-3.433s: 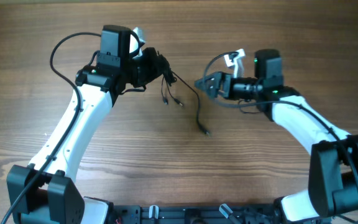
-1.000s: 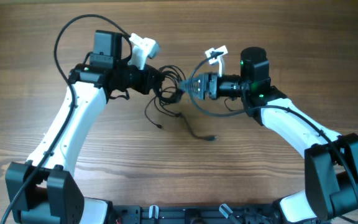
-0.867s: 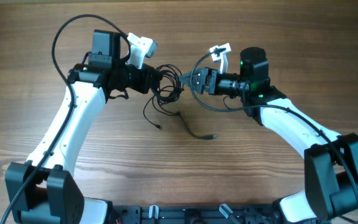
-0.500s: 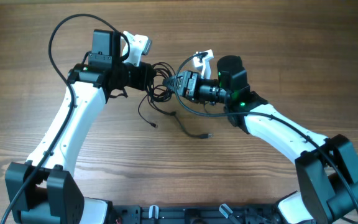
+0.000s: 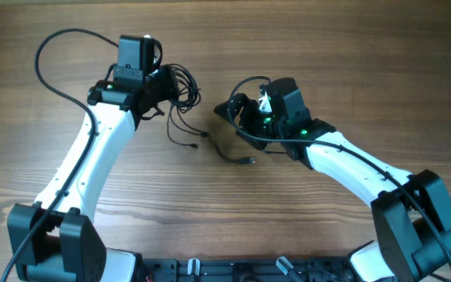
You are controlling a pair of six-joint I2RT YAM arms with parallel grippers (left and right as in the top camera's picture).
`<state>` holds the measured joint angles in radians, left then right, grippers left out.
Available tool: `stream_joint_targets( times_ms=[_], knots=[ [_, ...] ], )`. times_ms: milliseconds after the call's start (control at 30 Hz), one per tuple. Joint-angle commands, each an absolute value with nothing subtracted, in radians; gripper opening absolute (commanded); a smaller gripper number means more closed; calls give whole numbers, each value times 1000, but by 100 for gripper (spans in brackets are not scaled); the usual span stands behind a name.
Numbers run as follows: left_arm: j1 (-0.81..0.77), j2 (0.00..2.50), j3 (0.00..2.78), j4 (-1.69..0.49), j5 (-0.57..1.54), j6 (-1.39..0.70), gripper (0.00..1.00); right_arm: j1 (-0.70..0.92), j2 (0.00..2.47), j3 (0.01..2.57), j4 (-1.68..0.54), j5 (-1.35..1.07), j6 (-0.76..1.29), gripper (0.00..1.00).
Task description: Untangle cables
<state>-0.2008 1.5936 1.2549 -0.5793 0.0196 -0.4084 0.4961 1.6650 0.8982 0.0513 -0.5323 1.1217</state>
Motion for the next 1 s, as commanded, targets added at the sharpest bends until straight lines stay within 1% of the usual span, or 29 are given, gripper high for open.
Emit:
stream_joint_targets(
  times_ms=[0,67,133,233,333,400,500,633,700,767,833,900,967],
  knots=[
    [-233,1607,1261,-577,33,-462,4,479,1644,901,80,-693,926,100],
    [-233,1607,1261,-576,78,-387,4,434,1600,901,14,-738,862,99],
    [-225,1604,1261,-575,78,-381,4,401,1528,901,-85,-716,812,100],
    [-210,1597,1261,-577,84,-381,4,398,1369,901,-306,-514,790,100],
    [-203,1576,1261,-567,154,-381,4,424,1193,901,-514,-228,880,100],
    [-204,1554,1261,-551,200,-381,4,424,1126,901,-566,-164,1018,100],
    [-207,1521,1261,-518,315,-344,4,426,1135,901,-538,-213,1134,99],
    [-212,1509,1261,-505,338,-336,4,461,1217,901,-331,-361,1123,85],
    [-212,1509,1261,-504,353,-336,4,485,1255,901,-234,-376,1122,79],
    [-212,1509,1261,-505,355,-336,4,509,1298,901,-167,-367,1126,77],
    [-212,1509,1261,-504,360,-336,4,528,1357,901,-116,-367,1142,72],
    [-212,1509,1261,-504,371,-336,4,544,1409,901,-66,-384,1181,71],
    [-219,1509,1261,-505,389,-300,4,558,1460,901,47,-407,1180,69]
  ],
)
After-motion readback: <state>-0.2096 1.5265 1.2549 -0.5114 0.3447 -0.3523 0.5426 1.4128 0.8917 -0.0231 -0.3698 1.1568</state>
